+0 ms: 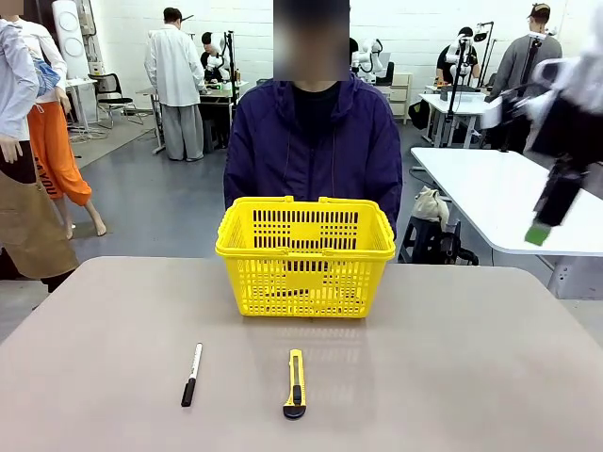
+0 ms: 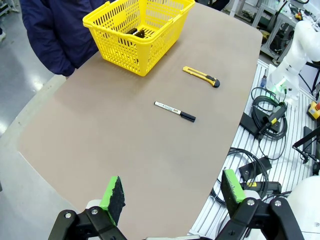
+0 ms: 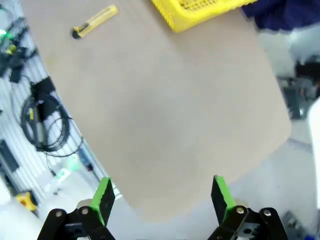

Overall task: Place the items the person wants into the basket.
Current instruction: Pick up the item the person points to and place it in the Market Basket.

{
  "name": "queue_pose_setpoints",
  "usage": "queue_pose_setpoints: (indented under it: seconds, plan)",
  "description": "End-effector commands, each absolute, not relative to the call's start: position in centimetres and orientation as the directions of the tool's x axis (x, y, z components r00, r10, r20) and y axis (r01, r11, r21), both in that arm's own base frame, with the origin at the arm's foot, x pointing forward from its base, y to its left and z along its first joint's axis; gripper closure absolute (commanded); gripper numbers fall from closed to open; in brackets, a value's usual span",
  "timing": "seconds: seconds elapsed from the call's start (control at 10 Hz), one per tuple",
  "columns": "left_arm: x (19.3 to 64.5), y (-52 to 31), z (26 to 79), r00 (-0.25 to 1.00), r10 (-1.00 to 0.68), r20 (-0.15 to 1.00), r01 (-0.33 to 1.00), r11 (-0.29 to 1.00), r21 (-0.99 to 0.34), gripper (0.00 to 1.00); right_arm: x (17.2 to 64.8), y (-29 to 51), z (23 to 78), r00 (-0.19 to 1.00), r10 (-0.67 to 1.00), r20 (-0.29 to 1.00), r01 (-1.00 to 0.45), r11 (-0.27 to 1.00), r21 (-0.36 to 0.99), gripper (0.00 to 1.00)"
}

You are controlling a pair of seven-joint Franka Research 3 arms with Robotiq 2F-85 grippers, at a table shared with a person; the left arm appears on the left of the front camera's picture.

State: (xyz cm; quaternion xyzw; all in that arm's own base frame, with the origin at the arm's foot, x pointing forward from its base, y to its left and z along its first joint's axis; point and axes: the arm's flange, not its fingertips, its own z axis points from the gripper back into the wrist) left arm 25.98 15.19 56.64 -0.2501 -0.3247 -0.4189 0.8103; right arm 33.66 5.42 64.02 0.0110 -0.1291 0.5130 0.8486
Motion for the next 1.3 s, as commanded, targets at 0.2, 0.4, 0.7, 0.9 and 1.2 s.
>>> queue_pose_setpoints:
  seconds: [0.2, 0.4, 0.7, 0.9, 1.2]
  plan:
    - [25.9, 15.4, 56.7, 0.416, -0.515, 0.75, 0.853, 0.506, -0.126, 0.0, 26.6, -11.6, 68.7, 0.141, 0.681, 0.719, -0.955, 0.286, -0.084, 0.0]
    - [25.9, 15.4, 56.7, 0.416, -0.515, 0.75, 0.853, 0.506, -0.126, 0.0, 26.0, -18.2, 64.6, 0.078, 0.545, 0.835, -0.969, 0.24, -0.066, 0.0]
    - [25.9, 15.4, 56.7, 0.416, -0.515, 0.75, 0.853, 0.506, -0.126, 0.0, 27.8, -21.5, 58.7, -0.005, 0.579, 0.815, -0.962, 0.218, -0.161, 0.0]
    - [25.9, 15.4, 56.7, 0.416, -0.515, 0.75, 0.853, 0.506, -0.126, 0.0, 28.4, -21.9, 56.8, 0.054, 0.544, 0.838, -0.943, 0.304, -0.137, 0.0]
    - [25.9, 15.4, 56.7, 0.416, -0.515, 0.75, 0.853, 0.506, -0.126, 0.0, 27.4, -21.1, 56.7, 0.206, 0.549, 0.81, -0.871, 0.48, -0.104, 0.0]
